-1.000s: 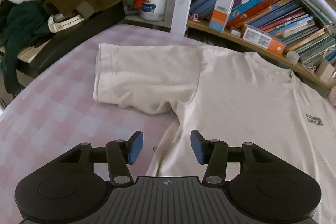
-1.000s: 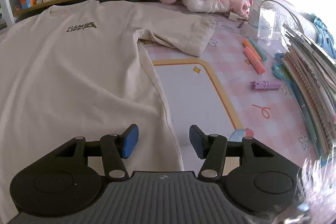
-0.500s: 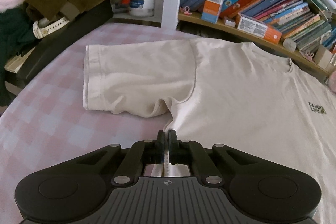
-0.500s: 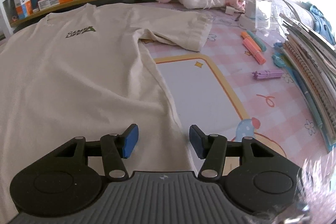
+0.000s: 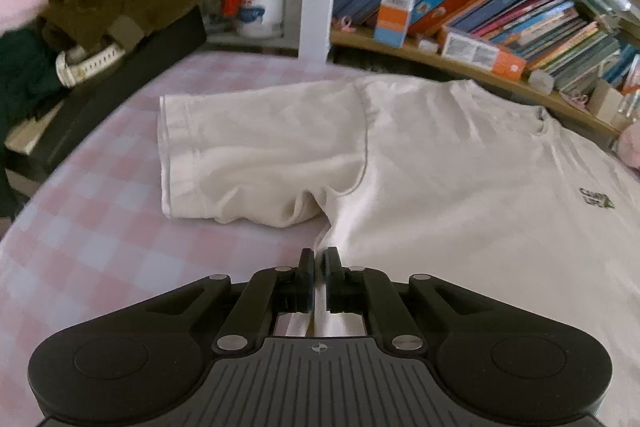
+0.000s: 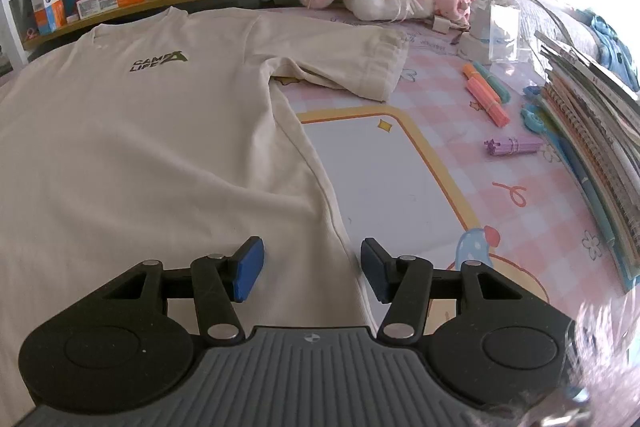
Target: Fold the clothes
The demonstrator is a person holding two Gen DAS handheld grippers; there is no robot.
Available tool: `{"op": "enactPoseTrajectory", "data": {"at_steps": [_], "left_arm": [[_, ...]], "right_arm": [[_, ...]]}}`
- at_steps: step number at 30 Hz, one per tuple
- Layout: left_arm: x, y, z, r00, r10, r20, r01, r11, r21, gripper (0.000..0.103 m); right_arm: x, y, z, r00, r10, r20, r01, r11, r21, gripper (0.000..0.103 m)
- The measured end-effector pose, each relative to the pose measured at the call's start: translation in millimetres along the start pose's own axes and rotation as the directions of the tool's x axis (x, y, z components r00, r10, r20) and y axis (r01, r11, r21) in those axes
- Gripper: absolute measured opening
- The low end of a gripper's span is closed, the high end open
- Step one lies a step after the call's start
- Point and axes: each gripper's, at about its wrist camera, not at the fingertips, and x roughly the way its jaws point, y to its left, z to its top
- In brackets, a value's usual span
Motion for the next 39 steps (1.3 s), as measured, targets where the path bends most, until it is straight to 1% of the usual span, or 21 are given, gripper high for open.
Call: {"op": "enactPoseTrajectory", "data": {"at_steps": [4,5,6,7,9,11,12,14,17,18,20,23,24,28,31,34,39], "left_arm": [[-27,-5,-5,0.999,-0.017,0.035,0.016,0.999,0.046,0.008],[-34,-6,-6,0.999,-0.022,0.045,0.019,0.998,0.059,0.011],[-42,-8,-8,0.998,-0.027,0.054,0.023,0.997,0.071,0.017],[-48,-10,-11,0.998,-0.031,0.063,0.026,0.996,0.082,0.021],[-61,-15,-17,0.996,-0.040,0.079,0.032,0.994,0.104,0.036],[-74,-20,-23,0.994,-0.048,0.093,0.036,0.991,0.127,0.043],[-79,-22,-26,0.994,-0.044,0.097,0.031,0.990,0.137,0.049],[-89,-28,-34,0.994,-0.035,0.104,0.018,0.987,0.157,0.056],[-98,-35,-42,0.993,-0.055,0.107,0.035,0.983,0.180,0.071],[-101,-37,-45,0.992,-0.063,0.108,0.042,0.981,0.188,0.075],[-106,-42,-50,0.991,-0.077,0.109,0.054,0.978,0.203,0.079],[-113,-50,-58,0.989,-0.108,0.106,0.082,0.971,0.226,0.088],[-114,-53,-61,0.987,-0.125,0.100,0.099,0.967,0.233,0.090],[-116,-66,-71,0.981,-0.184,0.063,0.161,0.950,0.268,0.090],[-117,-76,-77,0.978,-0.203,0.056,0.177,0.938,0.296,0.090],[-117,-81,-78,0.978,-0.202,0.055,0.176,0.936,0.305,0.090],[-112,-88,-74,0.984,-0.171,0.044,0.152,0.948,0.281,0.090]], "right_arm": [[-8,3,0,1.000,0.000,0.025,0.000,1.000,0.003,0.052],[-11,5,0,0.999,0.002,0.033,-0.002,1.000,0.004,0.052],[-13,6,1,0.999,0.004,0.041,-0.004,1.000,0.005,0.052],[-16,8,1,0.999,0.008,0.048,-0.008,1.000,0.008,0.052],[-22,11,1,0.998,0.015,0.062,-0.016,1.000,0.017,0.053],[-28,15,0,0.997,0.020,0.074,-0.022,0.999,0.031,0.054],[-31,17,-1,0.997,0.021,0.078,-0.023,0.999,0.033,0.055],[-36,21,-3,0.996,0.022,0.087,-0.025,0.999,0.037,0.055],[-44,26,-8,0.995,0.016,0.097,-0.020,0.999,0.039,0.059],[-47,27,-10,0.995,0.013,0.100,-0.017,0.999,0.040,0.061],[-52,29,-14,0.995,0.004,0.103,-0.009,0.999,0.046,0.062],[-59,29,-21,0.995,-0.011,0.101,0.005,0.998,0.059,0.068],[-60,29,-24,0.995,-0.015,0.099,0.009,0.998,0.064,0.069],[-66,28,-32,0.996,-0.027,0.084,0.021,0.997,0.068,0.073],[-67,26,-34,0.996,-0.030,0.081,0.024,0.997,0.071,0.074],[-63,22,-31,0.997,-0.021,0.077,0.015,0.997,0.080,0.074],[-53,14,-22,0.997,0.002,0.076,-0.008,0.996,0.089,0.074]]}}
